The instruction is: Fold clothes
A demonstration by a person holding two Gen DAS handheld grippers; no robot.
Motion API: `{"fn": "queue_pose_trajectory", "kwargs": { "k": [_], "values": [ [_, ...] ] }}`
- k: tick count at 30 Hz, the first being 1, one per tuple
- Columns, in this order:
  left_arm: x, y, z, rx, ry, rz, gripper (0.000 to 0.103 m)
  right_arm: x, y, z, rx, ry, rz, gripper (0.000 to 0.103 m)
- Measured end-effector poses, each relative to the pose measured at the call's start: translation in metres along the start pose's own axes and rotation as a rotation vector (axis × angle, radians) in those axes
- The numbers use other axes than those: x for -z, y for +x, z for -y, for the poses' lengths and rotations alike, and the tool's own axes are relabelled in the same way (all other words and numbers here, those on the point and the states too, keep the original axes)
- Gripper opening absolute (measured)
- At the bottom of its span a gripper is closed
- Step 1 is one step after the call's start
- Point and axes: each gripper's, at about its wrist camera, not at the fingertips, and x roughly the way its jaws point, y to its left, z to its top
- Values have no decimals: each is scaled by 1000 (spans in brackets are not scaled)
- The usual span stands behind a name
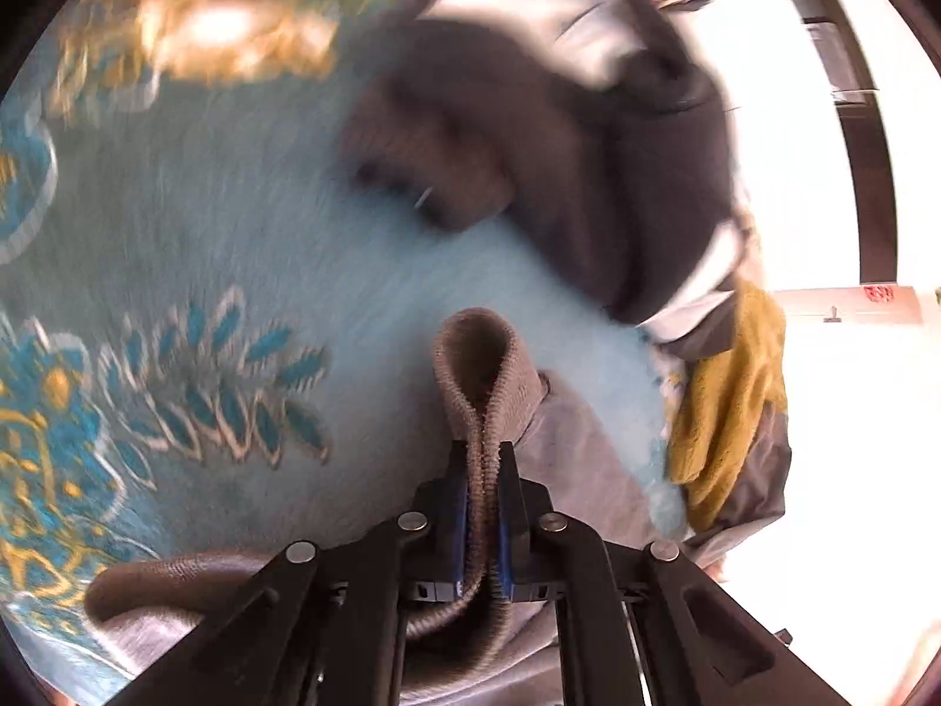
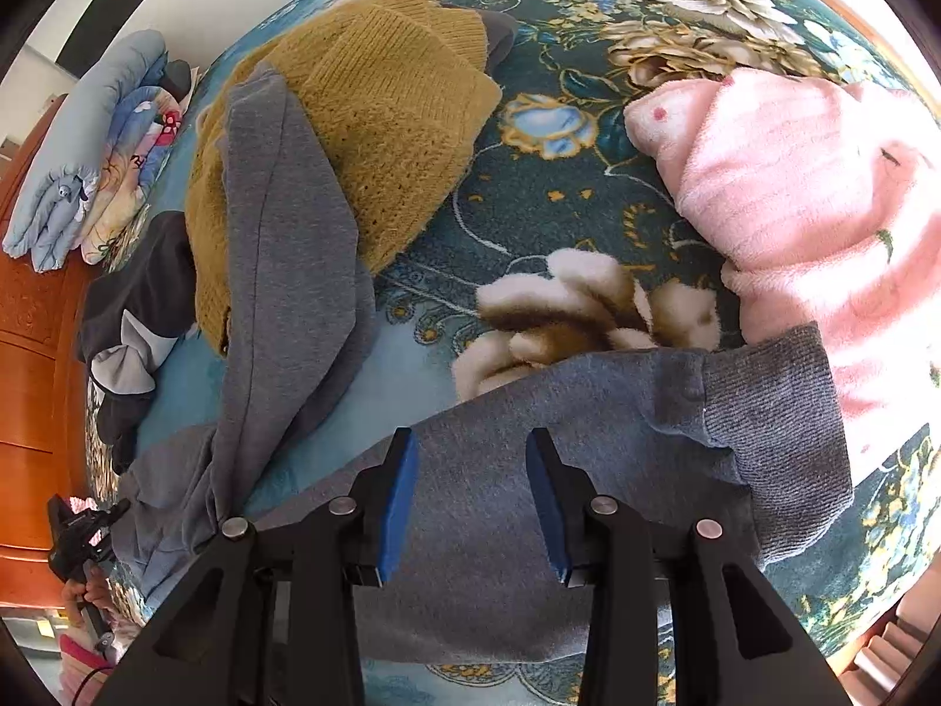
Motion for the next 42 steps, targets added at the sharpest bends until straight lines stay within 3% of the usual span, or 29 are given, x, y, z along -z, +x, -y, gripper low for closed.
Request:
{"fn": "queue_pose_trajectory", "kwargs": {
  "k": [3, 6, 10, 16, 21, 24, 27, 30, 32, 35, 39, 42],
  "values": [
    [-4, -43, 10, 63, 36, 163, 8, -1, -2, 1, -2, -3, 6, 39],
    [-14, -79, 4, 18, 47, 276, 8, -4, -4, 2, -5, -5, 15, 39],
    [-32, -60, -28, -152, -11, 221, 8, -7, 4, -4, -28, -4, 3, 39],
    [-29, -26, -57, -226, -174, 182, 8, -35, 9, -48, -142, -40, 39, 39],
    [-21, -41, -33, -242, -76, 207, 8, -95, 10, -105, -232, -95, 124, 39],
    [-15, -47, -17, -249, -10, 204, 8, -138, 19, -135, -211, -110, 169, 39],
    [-7, -51, -9, -253, 14, 191, 8, -173, 40, -148, -175, -46, 144, 39],
    [1, -54, -9, -258, 9, 182, 8, -187, 58, -146, -184, 27, 110, 37],
    [7, -56, -11, -257, -2, 182, 8, -185, 62, -143, -217, 66, 90, 10],
    [10, -60, -10, -248, -20, 201, 8, -180, 42, -135, -312, 49, 113, 8],
    [13, -78, -10, -182, -44, 274, 8, -158, -35, -94, -518, 3, 274, 8],
    [15, -81, -14, -187, -51, 275, 8, -128, -76, -31, -516, 41, 365, 8]
  ]
}}
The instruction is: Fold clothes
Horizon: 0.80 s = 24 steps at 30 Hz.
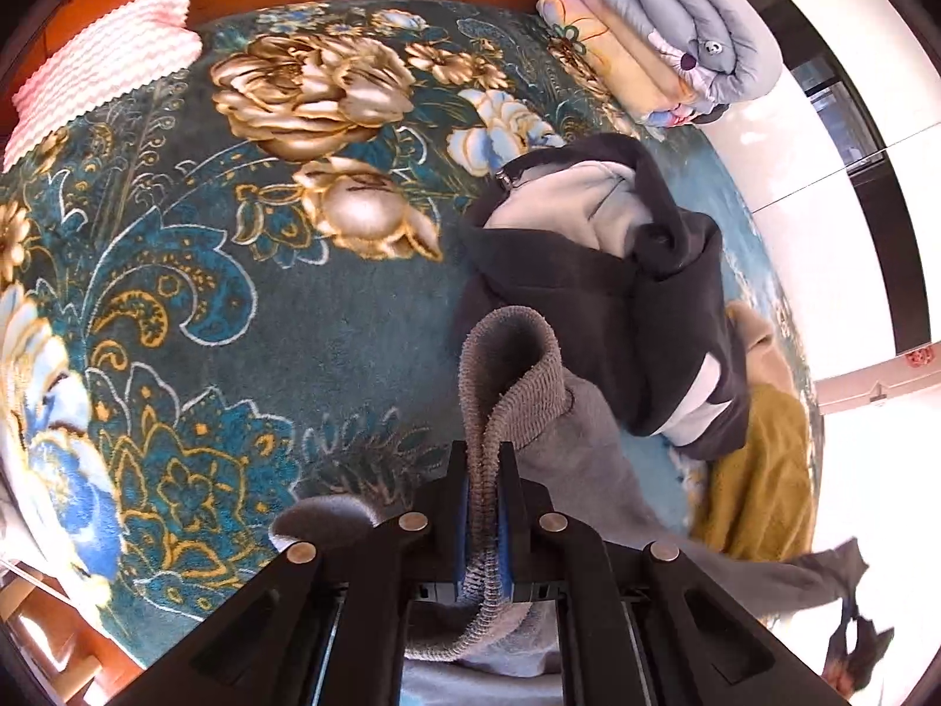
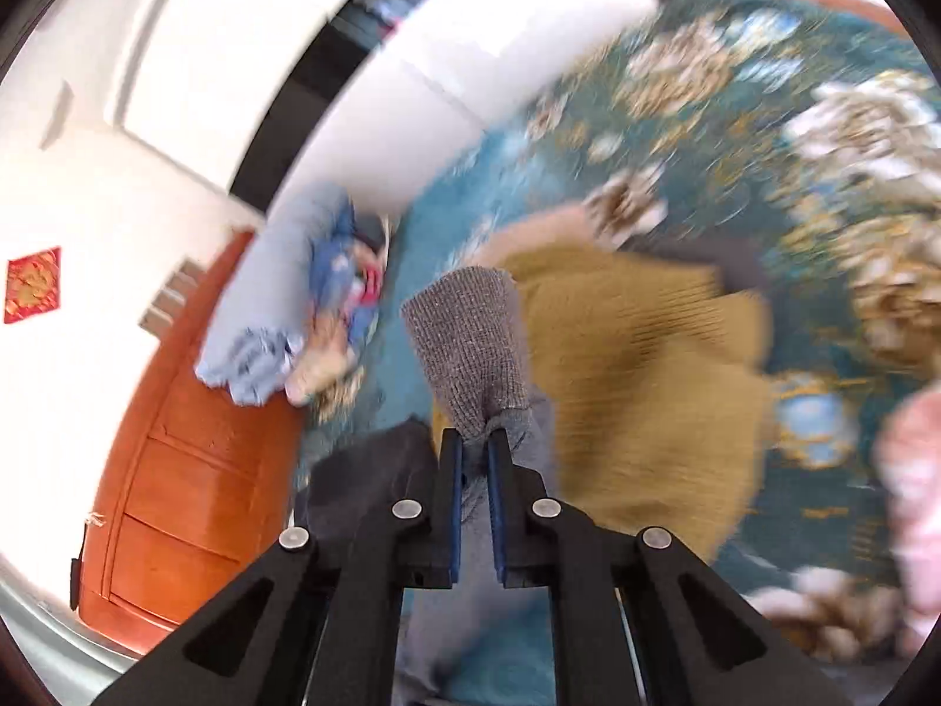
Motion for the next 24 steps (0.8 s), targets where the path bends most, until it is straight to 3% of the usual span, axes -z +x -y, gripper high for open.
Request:
{"fn": "queue_pose_trajectory", "kwargs": {
  "k": [3, 7, 12, 13, 14, 15, 17, 20, 22, 24],
  "values": [
    [7, 12, -9, -47, -19, -45, 8, 24, -21, 72, 167, 112, -44, 8],
    [17, 26, -19, -71, -80, -87, 8, 66, -12, 147, 276, 282, -164, 8],
    [23, 22, -15, -80, -75, -86, 8, 76, -19, 157, 344, 311, -161, 12],
    [23, 20, -13, -84, -65, -86, 8, 72, -24, 153, 374, 287, -151, 16],
    [22, 21, -13, -85, -61, -86, 8, 68, -30, 147, 415, 257, -137, 30],
    [23, 21, -13, -87, -61, -84, 8, 63, -35, 138, 455, 222, -115, 37],
    [24, 22, -12, -90, -61, -80, 8, 54, -42, 124, 437, 160, -77, 43],
    [24, 26, -13, -97, -77, -83, 8, 49, -16, 115, 332, 139, -162, 44],
    [24, 26, -12, -94, -90, -82, 8, 50, 12, 122, 272, 205, -229, 48],
    [23, 24, -12, -90, -89, -83, 8, 56, 37, 140, 235, 362, -252, 48]
  ]
}}
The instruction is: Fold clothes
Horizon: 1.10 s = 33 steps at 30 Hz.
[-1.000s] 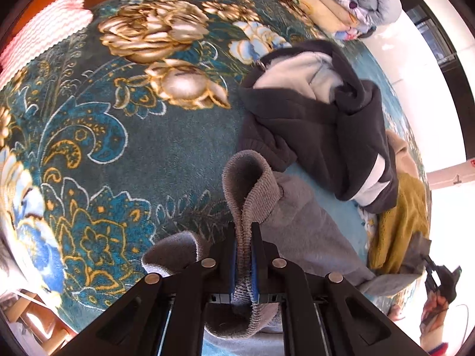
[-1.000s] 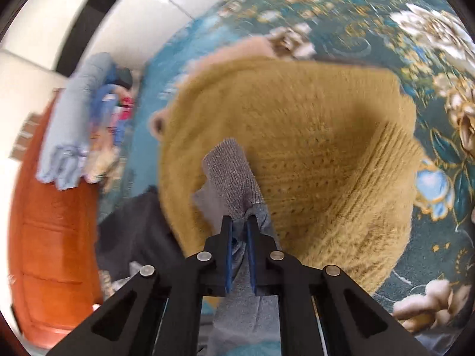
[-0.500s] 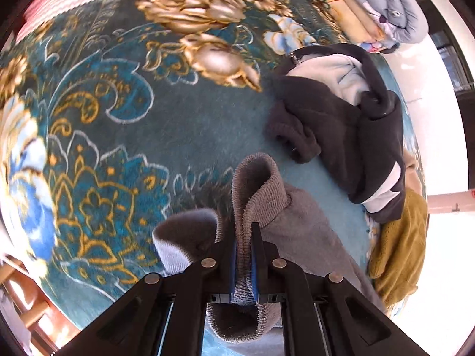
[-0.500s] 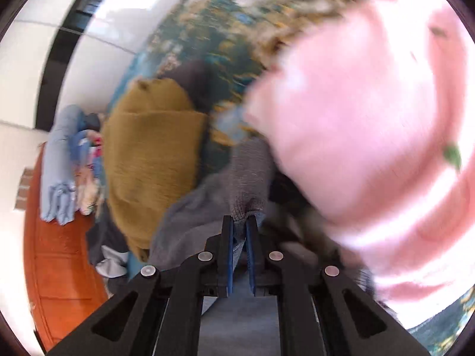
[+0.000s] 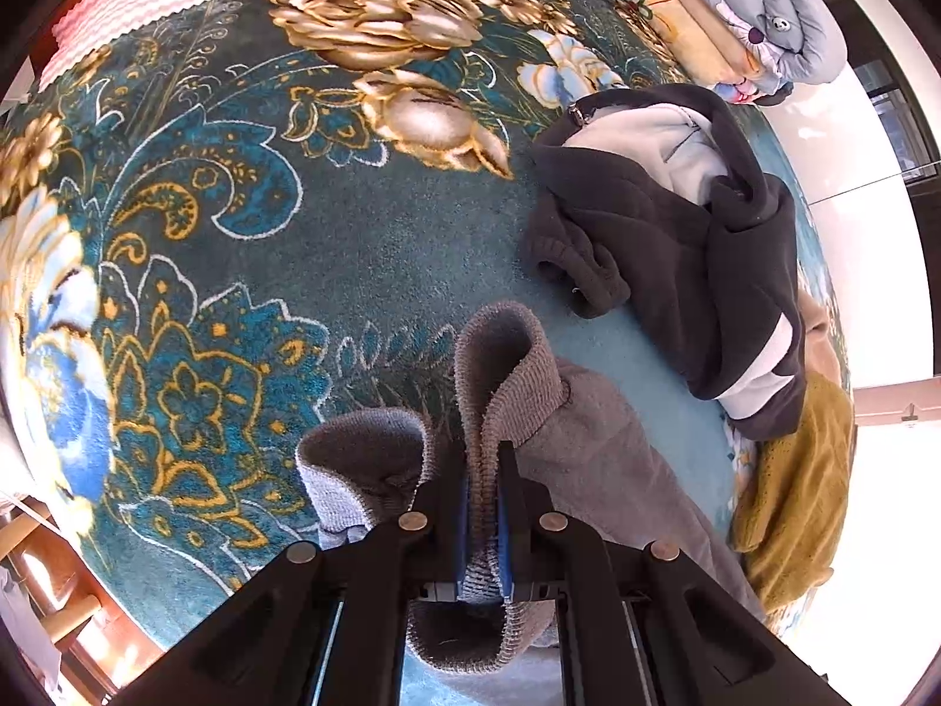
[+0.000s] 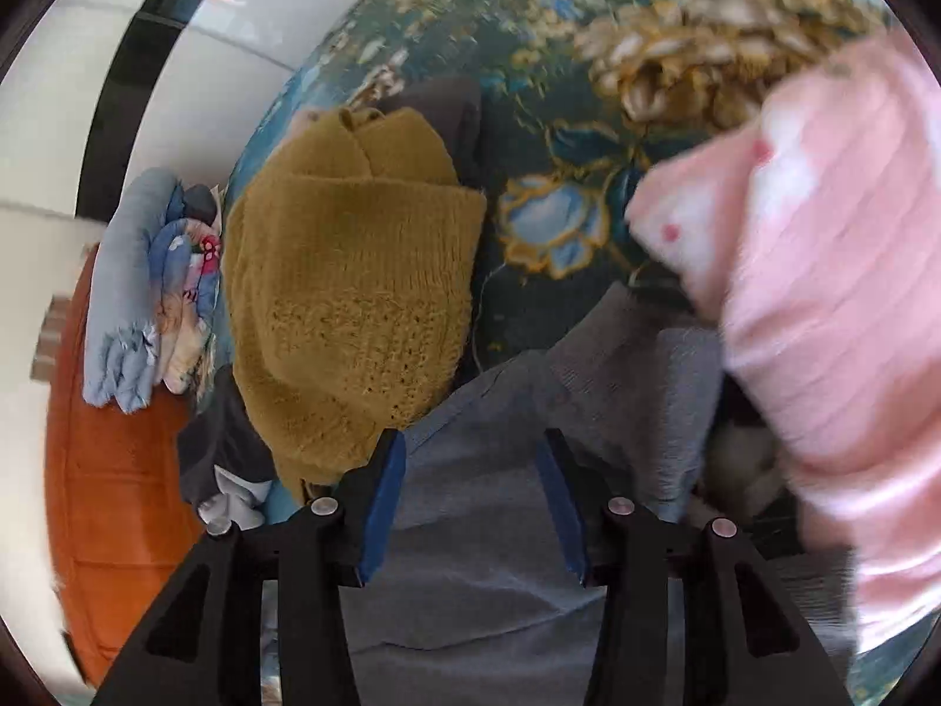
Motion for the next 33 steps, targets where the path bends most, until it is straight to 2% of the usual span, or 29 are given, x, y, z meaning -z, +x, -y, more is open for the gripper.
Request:
{"fn": "queue_pose_trajectory", "kwargs": {
  "k": [2, 7, 10, 15, 17, 19, 20, 21, 25, 28, 31, 33],
  "values": [
    [0, -2, 0, 4, 3, -2, 8, -4, 21, 8, -43, 137, -2, 50],
    [0, -1, -1, 10, 15, -9, 8, -12, 54, 5, 68, 255, 7, 53],
    [0, 0, 0, 9, 29, -15, 8, -17, 63, -1, 181, 257, 3, 52],
    [-2, 1, 0, 18, 40, -21, 8, -21, 72, -12, 350, 244, -13, 37],
    [-3, 1, -1, 24, 38, -22, 8, -21, 75, -16, 402, 215, -17, 27],
    [-3, 1, -4, 33, 33, -22, 8, -22, 75, -17, 419, 191, -15, 17],
    [-3, 1, -5, 38, 33, -21, 8, -21, 72, -15, 403, 188, -11, 3],
    [-2, 1, -6, 43, 34, -19, 8, -21, 68, -12, 372, 191, -4, 2],
    [3, -11, 0, 83, 118, 42, 8, -16, 35, -8, 213, 150, 69, 1],
    [8, -37, 16, 167, 231, 135, 8, -15, -7, -26, 56, 56, 153, 1],
    [3, -65, 34, 231, 322, 214, 8, -19, -51, -66, -58, -93, 269, 0],
    [-9, -70, 44, 237, 345, 226, 8, -27, -70, -101, -95, -194, 332, 0]
  ]
}}
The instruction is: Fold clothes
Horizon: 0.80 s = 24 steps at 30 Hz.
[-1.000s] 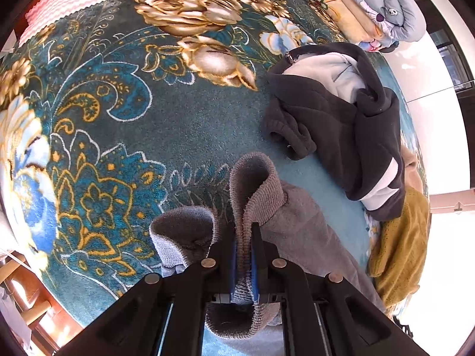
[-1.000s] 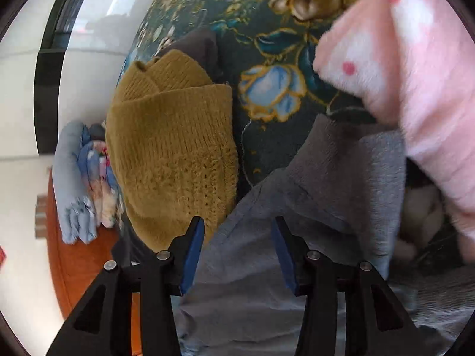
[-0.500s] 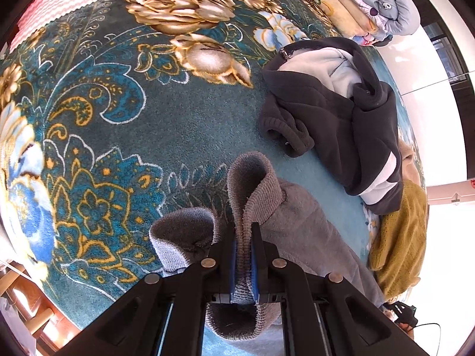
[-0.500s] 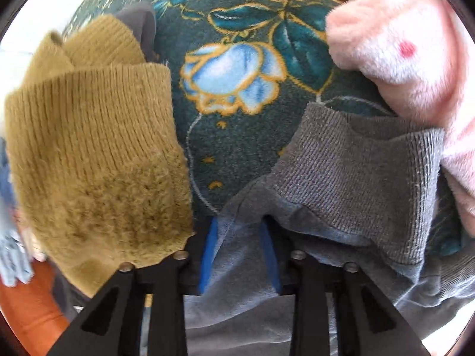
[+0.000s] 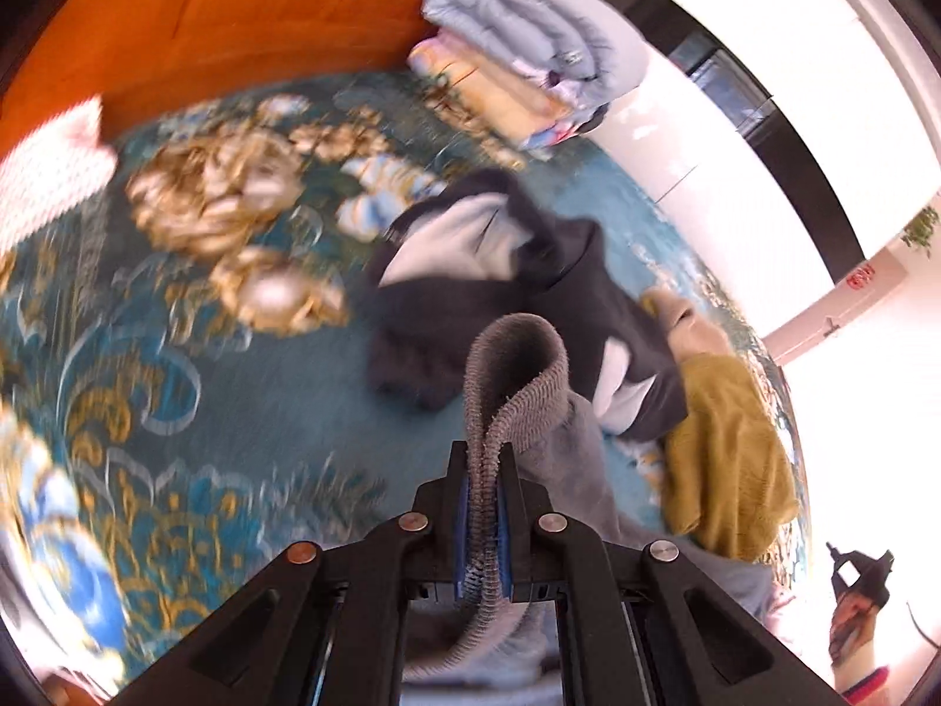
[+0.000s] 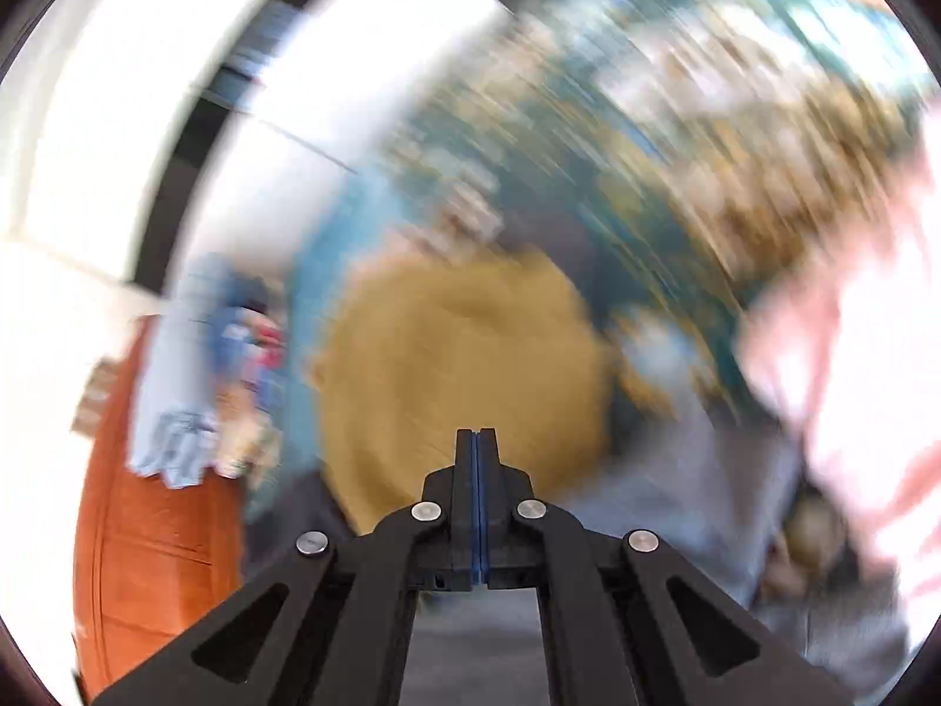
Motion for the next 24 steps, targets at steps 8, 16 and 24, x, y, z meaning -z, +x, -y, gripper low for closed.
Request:
{"fn": "queue_pose_trajectory", "kwargs": {
  "k": [8, 16, 24],
  "values": [
    [-2, 57, -14, -116, -93, -108, 8, 7, 54, 7, 166, -34, -219, 1],
    [17, 56, -40, -129, -153, -160, 8, 57, 76, 101, 350, 410, -253, 47],
    [20, 57, -42, -137, -156, -177, 9, 56, 94, 105, 539, 549, -221, 47]
  ]
}}
